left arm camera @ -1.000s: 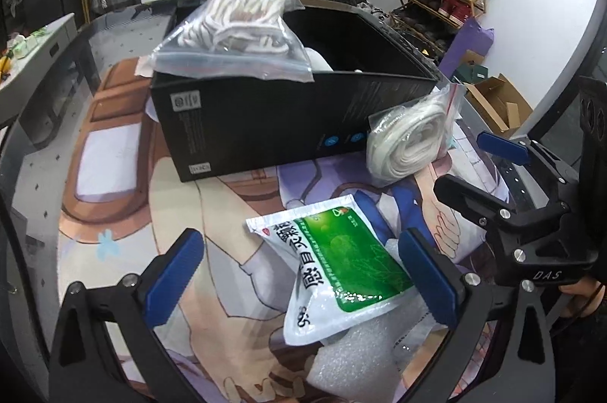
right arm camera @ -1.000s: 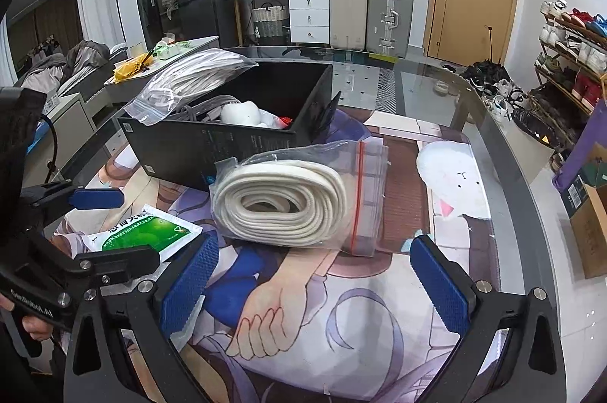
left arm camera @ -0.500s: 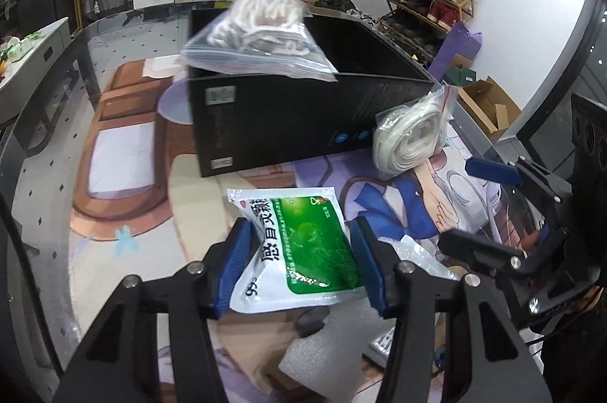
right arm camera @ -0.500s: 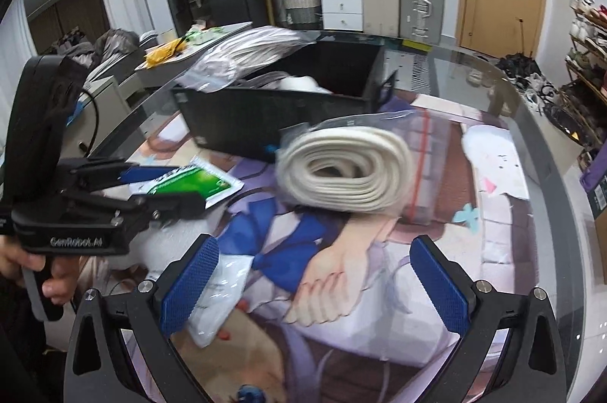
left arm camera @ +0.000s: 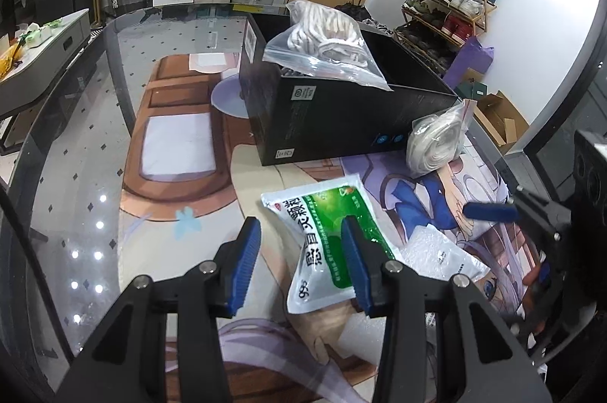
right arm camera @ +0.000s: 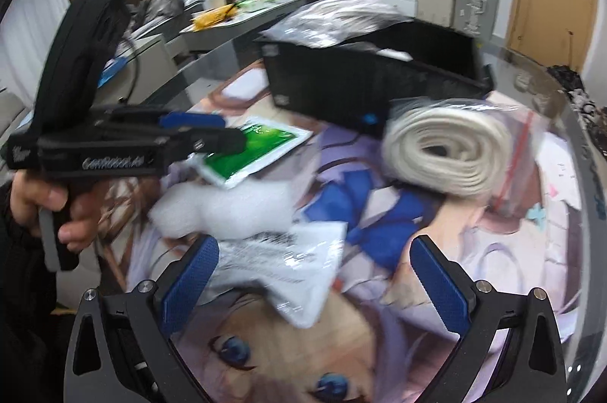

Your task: Organize soft objects

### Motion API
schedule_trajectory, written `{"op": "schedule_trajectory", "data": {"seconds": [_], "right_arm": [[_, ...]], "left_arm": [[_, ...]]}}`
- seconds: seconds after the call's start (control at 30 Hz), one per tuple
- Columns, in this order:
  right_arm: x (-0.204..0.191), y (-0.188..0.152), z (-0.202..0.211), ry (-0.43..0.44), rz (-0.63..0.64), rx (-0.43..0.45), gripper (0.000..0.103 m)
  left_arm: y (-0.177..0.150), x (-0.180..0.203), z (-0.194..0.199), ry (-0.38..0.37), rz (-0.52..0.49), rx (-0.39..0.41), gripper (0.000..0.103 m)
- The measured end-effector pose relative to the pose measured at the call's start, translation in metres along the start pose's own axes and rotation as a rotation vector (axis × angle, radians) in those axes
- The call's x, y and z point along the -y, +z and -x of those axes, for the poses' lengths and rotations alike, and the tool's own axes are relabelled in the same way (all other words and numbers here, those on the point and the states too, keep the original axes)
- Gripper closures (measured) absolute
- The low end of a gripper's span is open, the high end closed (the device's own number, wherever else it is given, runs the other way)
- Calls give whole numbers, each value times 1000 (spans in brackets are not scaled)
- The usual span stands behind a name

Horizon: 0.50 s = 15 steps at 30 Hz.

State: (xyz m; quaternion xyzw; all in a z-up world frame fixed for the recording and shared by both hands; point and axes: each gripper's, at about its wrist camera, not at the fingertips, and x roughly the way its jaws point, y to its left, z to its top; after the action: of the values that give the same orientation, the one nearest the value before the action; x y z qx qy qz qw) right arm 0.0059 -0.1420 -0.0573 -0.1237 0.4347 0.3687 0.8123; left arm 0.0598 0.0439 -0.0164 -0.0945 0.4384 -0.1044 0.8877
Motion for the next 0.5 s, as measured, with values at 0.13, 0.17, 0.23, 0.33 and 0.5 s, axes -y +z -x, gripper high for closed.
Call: {"op": "schedule_trajectory", "data": {"seconds": [0.13, 0.17, 0.23, 0.33, 0.5], "right_arm": [[-11, -3, -13, -15, 51, -56, 1], [-14, -3, -13, -25, 62, -52, 1], [-18, -2, -15, -29, 76, -59, 1], [-23, -3, -19, -44, 98, -73, 1], [-22, -4, -22, -51, 120, -61, 1]], "left_arm": [[2, 2, -3, -16, 11, -11, 57], [2, 1, -3, -25, 17, -14, 55], [2, 2, -4, -41, 28, -20, 39], [3, 3, -5, -49, 37, -21, 36], [5, 11, -10, -37, 20, -40, 23]]}}
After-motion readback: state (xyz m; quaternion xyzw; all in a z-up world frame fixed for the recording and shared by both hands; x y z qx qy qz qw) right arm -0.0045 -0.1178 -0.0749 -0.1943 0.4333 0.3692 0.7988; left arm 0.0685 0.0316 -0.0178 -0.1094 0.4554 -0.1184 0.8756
